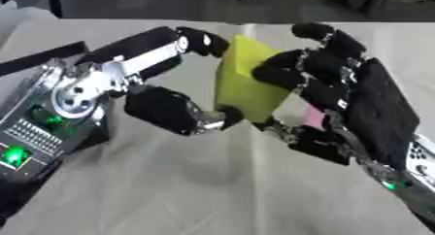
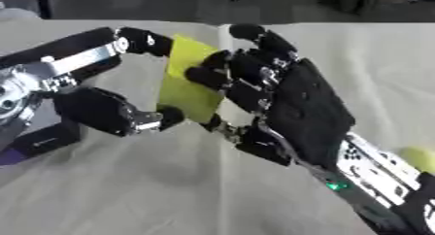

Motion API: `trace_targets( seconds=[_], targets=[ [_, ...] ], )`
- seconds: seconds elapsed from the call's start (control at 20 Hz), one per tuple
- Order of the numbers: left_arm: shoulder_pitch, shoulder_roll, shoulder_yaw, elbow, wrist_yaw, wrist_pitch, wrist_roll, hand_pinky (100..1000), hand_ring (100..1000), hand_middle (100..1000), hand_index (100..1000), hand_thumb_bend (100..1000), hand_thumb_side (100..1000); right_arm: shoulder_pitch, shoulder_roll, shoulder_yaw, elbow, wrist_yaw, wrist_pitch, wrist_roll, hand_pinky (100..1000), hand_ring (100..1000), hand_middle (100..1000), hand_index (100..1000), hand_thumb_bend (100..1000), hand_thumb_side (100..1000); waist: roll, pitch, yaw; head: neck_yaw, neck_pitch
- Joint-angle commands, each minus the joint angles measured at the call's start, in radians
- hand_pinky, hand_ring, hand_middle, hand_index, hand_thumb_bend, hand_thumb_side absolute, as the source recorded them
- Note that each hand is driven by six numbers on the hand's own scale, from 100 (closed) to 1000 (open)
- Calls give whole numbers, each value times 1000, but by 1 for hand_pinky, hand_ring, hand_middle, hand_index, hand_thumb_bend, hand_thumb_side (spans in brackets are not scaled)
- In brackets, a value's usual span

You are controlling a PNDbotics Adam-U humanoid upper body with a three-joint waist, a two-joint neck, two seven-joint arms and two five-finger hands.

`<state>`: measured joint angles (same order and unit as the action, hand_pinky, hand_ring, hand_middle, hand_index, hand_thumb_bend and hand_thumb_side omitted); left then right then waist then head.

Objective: Pick up the objects with one hand, pass them to the other hand, and then place them into the box on the other side of the table.

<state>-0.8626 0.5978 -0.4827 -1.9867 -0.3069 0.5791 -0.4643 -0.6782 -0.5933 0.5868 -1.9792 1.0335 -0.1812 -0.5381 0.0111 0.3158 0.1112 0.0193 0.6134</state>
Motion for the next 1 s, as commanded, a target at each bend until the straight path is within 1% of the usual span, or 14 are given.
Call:
trace_targets(
  seconds=[0.05,0.4,0.55,0.7,0.85,0.95,1.0],
  targets=[
    [-20,4,1,-13,9,4,-6,1000,929,828,920,435,484,-17,-3,0,-21,1,-8,-8,776,431,445,531,442,100,0,-18,-1,2,-9],
    [-32,-6,-6,-13,71,-15,-21,1000,925,818,901,412,500,-26,5,1,-21,-11,-23,-4,778,433,448,534,440,100,-2,-16,-1,1,-6],
    [-33,-8,-7,-13,114,-39,-29,1000,922,813,896,394,497,-25,3,1,-21,-14,-24,1,779,432,448,535,436,100,-1,-16,-1,1,-5],
    [-34,-10,-5,-13,151,-61,-16,1000,913,800,884,368,482,-25,3,1,-21,-19,-23,4,777,431,448,535,434,100,-1,-15,-2,0,-5],
    [-34,-12,-6,-13,173,-60,3,1000,897,769,852,296,467,-26,5,0,-21,-24,-21,1,776,431,448,536,434,100,-1,-15,-3,1,-6],
    [-32,-12,-5,-13,188,-52,21,994,882,747,832,204,436,-27,5,0,-21,-25,-19,-1,776,429,449,536,434,100,-2,-14,-4,1,-5],
    [-32,-12,-4,-13,197,-46,34,983,868,727,818,131,411,-27,4,0,-21,-25,-20,-1,776,427,449,537,434,100,-2,-14,-4,1,-5]
  ],
)
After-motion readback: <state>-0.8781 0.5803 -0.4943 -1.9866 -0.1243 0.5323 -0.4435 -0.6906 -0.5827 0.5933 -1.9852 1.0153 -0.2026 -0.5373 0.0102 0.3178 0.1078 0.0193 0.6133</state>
